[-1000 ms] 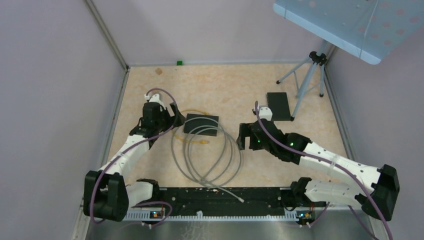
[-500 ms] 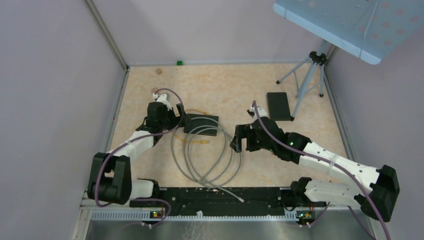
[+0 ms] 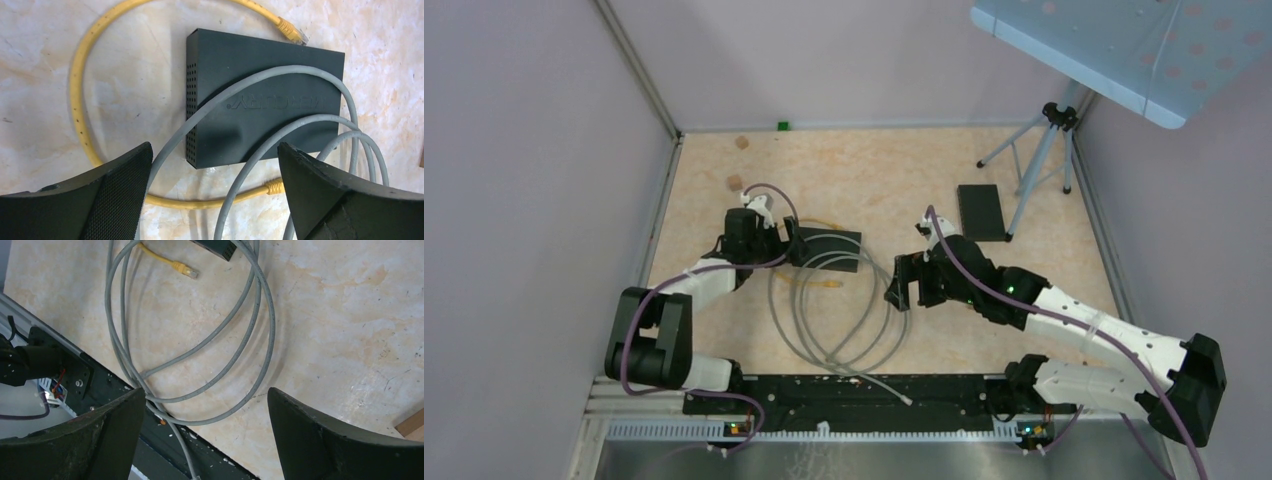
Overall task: Insert the plug into the switch port
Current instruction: Adjust the switch port at the center of the board.
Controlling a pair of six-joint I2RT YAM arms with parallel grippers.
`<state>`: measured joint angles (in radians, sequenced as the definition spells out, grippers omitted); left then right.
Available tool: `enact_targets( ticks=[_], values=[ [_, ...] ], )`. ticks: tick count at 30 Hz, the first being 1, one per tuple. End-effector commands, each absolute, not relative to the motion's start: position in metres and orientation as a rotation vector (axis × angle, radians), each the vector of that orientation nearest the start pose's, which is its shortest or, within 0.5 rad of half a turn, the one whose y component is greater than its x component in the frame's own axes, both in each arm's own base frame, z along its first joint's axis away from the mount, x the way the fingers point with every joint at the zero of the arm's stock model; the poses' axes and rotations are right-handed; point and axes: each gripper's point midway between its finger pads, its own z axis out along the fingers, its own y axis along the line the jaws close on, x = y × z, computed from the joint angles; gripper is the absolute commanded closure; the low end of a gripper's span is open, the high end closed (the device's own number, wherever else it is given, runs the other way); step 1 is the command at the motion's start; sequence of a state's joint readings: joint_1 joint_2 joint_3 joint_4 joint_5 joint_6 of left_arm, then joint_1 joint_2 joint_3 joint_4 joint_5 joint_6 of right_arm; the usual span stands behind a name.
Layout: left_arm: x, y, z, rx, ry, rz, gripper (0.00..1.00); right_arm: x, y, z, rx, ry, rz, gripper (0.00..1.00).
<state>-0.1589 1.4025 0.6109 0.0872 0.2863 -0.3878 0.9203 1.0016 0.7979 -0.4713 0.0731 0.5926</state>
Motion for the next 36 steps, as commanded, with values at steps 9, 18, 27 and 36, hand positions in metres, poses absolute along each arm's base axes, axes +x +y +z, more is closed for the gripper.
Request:
enact_targets(
  ticks=[9, 18, 27, 36],
  values=[
    [0.289, -0.137, 0.06, 0.0, 2.274, -0.783, 0.01, 0.179, 0.25, 0.166, -0.363, 2.28, 0.729, 0.11],
    [0.272, -0.167, 0.071, 0.067, 2.233, -0.905, 0.01, 0.179, 0.248, 0.163, -0.351, 2.282, 0.722, 0.11],
    [0.284, -0.168, 0.058, -0.046, 2.247, -0.816, 0.01, 0.19, 0.237, 0.173, -0.243, 2.254, 0.669, 0.1],
    [0.302, -0.169, 0.084, -0.069, 2.167, -0.813, 0.01, 0.224, 0.235, 0.186, -0.144, 2.245, 0.719, 0.1]
  ],
)
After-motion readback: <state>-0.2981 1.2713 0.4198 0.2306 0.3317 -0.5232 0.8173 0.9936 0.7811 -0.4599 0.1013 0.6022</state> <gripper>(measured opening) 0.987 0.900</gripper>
